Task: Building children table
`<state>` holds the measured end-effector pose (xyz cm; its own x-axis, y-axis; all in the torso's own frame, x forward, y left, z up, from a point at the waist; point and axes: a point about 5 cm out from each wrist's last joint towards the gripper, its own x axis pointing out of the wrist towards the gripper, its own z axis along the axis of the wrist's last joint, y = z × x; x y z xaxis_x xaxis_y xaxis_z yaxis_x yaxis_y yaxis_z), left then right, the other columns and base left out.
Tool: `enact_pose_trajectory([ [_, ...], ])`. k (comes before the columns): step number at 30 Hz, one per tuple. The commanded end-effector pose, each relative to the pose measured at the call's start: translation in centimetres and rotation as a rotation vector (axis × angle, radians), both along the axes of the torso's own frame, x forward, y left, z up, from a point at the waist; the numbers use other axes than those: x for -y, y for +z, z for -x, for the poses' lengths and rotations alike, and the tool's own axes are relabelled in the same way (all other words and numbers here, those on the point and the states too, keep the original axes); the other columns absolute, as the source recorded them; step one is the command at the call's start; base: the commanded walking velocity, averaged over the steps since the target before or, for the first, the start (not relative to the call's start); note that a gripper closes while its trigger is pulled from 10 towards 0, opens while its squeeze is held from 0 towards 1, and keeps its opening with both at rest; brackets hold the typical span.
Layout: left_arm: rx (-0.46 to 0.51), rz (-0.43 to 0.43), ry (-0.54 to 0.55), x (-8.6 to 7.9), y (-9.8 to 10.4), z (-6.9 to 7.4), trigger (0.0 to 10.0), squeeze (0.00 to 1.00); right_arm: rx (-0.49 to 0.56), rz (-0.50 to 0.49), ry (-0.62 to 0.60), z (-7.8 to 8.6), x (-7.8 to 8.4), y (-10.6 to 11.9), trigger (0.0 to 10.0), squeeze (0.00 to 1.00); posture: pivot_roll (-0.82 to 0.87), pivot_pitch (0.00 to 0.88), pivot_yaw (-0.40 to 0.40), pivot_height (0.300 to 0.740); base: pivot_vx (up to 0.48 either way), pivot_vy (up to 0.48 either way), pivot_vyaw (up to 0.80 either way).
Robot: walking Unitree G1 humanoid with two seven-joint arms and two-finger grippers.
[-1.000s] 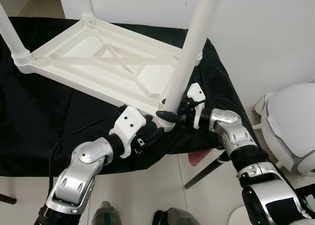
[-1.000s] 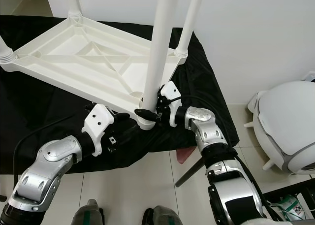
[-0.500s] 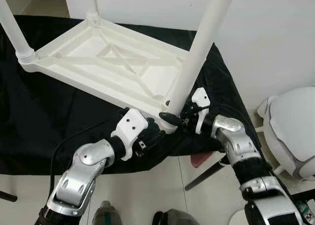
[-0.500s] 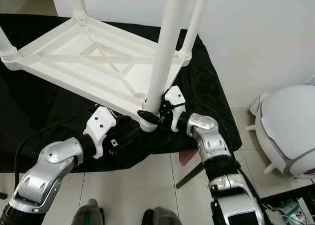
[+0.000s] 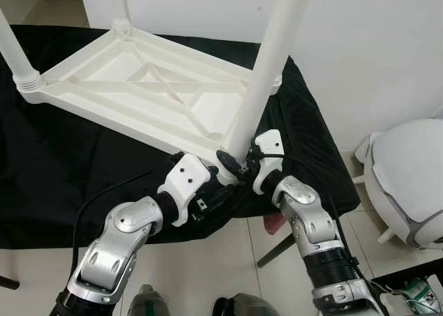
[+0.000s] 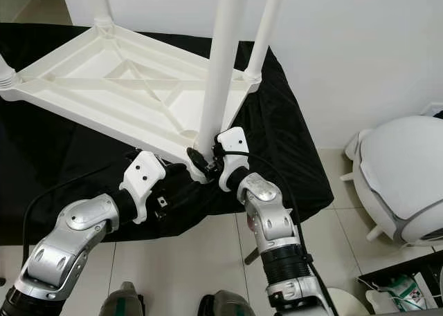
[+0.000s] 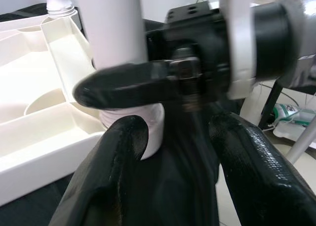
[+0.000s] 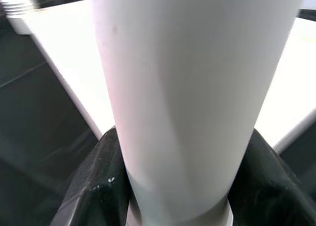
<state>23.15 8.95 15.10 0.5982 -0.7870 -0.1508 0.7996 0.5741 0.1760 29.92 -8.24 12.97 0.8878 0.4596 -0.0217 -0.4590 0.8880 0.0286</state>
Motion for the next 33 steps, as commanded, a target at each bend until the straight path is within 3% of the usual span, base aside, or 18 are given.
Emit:
enact_pose_trajectory([
  [1,-0.003,0.002,-0.005,0.2,-0.1,0.1,10.0,0.0,-0.012,0.02,-0.203,-0.4,2.3,0.0,10.0,0.0,0.04,0.0,-0.099,0.74,0.0,0.0,0.0],
  [10,-0.005,0.0,-0.008,0.2,-0.1,0.0,10.0,0.0,-0.022,0.02,-0.241,-0.2,2.1,0.3,10.0,0.0,0.04,0.0,-0.095,0.74,0.0,0.0,0.0],
  [11,-0.002,0.0,-0.007,0.2,0.0,0.0,10.0,0.0,-0.022,0.0,-0.229,-0.2,2.0,0.3,10.0,1.0,0.04,0.0,-0.095,0.74,0.0,0.0,0.0],
  [17,0.0,0.0,-0.003,0.2,0.0,-0.1,10.0,0.0,-0.007,-0.045,-0.101,-0.3,1.5,1.1,10.0,1.0,0.05,0.0,-0.095,0.74,0.0,0.0,0.0],
  [22,0.001,0.001,0.003,0.1,0.1,-0.1,10.0,0.0,0.021,-0.014,0.052,-1.0,2.8,1.8,10.0,1.0,0.05,0.0,-0.096,0.74,0.0,0.0,0.0],
  [23,0.002,0.002,0.006,0.0,0.1,-0.1,10.0,0.0,0.038,0.029,0.118,-1.1,3.3,1.8,10.0,0.0,0.05,0.002,-0.096,0.74,0.0,0.0,0.0],
  [25,0.004,0.002,0.01,-0.1,0.1,-0.2,10.0,0.0,0.032,0.055,0.256,-1.1,4.0,1.8,10.0,0.0,0.04,0.004,-0.094,0.74,0.0,0.0,0.0],
  [28,0.005,0.002,0.011,-0.1,0.2,-0.3,10.0,0.0,0.028,0.1,0.351,-1.1,4.4,1.7,10.0,0.0,0.04,0.007,-0.091,0.74,0.0,0.0,0.0],
  [30,0.005,0.002,0.011,-0.1,0.2,-0.3,10.0,0.0,0.028,0.1,0.351,-1.1,4.4,1.7,10.0,0.0,0.04,0.007,-0.091,0.74,0.0,0.0,0.0],
  [33,0.008,0.005,0.013,0.0,0.3,-0.4,10.0,0.0,0.038,0.176,0.524,-1.3,4.0,1.2,10.0,0.0,0.04,0.009,-0.088,0.74,0.0,0.0,0.0],
])
